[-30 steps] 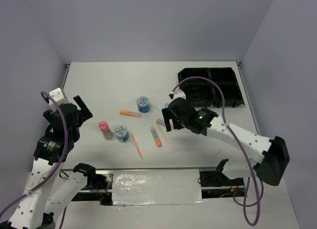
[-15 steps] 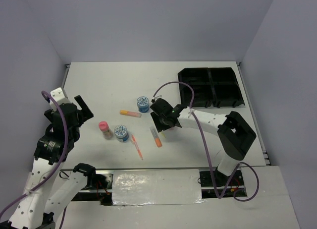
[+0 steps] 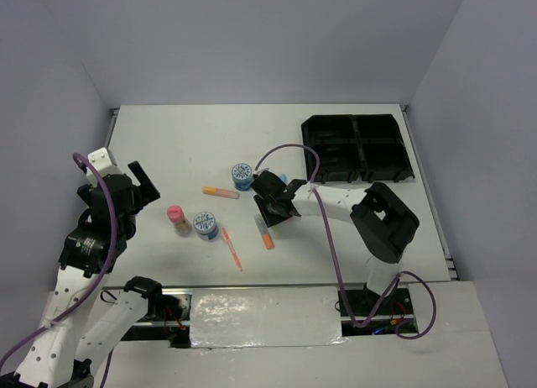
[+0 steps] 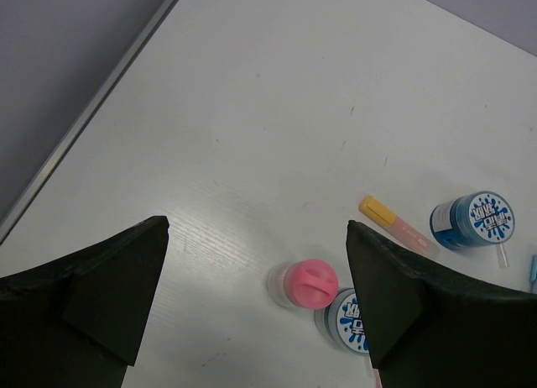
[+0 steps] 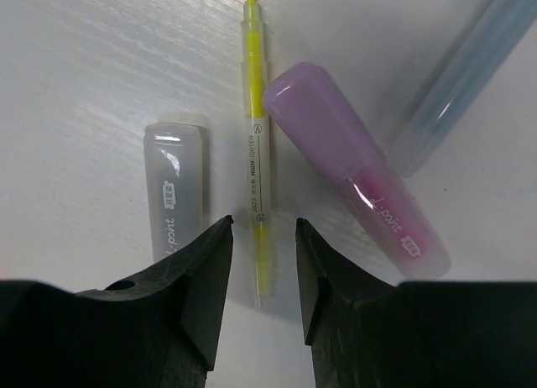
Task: Sort the stationery into containers
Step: Pick up the pen from the center of the board.
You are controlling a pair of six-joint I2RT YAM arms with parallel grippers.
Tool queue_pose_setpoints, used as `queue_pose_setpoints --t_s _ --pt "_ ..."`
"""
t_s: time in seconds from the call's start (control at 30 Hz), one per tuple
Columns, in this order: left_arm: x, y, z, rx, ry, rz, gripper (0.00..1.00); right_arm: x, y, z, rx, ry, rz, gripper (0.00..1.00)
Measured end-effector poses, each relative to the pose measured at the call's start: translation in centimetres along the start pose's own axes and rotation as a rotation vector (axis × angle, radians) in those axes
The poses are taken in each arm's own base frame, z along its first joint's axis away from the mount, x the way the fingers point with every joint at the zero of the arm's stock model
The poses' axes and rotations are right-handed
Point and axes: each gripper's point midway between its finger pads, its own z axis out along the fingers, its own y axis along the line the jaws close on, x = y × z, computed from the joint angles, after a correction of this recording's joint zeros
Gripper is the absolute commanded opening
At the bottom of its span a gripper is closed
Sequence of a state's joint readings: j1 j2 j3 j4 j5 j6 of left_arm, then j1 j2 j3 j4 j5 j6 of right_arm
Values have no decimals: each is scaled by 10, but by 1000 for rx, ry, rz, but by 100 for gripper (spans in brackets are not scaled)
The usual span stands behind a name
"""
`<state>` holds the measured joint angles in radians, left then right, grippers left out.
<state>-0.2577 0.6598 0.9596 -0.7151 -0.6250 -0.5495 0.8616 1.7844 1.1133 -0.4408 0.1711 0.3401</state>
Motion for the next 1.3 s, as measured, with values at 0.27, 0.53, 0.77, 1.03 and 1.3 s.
queue_pose_setpoints --t_s 0.27,0.53,0.77,1.03,1.3 --pt "-1 -1 0 4 -3 -3 99 4 -1 9 10 16 -9 30" --pt "-1 -1 0 4 -3 -3 99 4 1 10 7 12 -15 15" --pt "-1 -1 0 4 -3 -3 99 2 6 10 0 -3 -19 0" --pt "5 -10 5 28 38 8 99 -9 8 -19 -15 -78 18 0" --pt "-5 -83 17 178 156 -103 99 -65 -21 -129 -35 -407 154 0"
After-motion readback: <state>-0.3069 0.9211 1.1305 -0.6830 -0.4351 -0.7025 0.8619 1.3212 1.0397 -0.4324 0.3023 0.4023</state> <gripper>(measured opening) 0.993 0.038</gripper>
